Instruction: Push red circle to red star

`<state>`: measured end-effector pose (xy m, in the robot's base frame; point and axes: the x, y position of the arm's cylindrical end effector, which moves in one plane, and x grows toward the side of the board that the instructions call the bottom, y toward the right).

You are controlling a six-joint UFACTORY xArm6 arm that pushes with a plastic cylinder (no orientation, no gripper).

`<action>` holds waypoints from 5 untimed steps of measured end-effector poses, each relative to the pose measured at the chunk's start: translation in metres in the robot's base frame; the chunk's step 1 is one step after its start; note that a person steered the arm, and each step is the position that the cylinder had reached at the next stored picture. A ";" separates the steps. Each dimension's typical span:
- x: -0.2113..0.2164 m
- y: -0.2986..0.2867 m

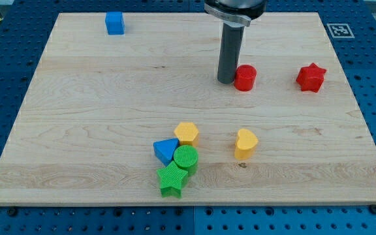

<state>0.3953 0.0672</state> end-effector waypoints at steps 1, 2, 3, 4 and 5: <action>0.012 0.008; 0.013 0.008; 0.021 0.008; 0.037 0.008; 0.038 0.008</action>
<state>0.4336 0.0748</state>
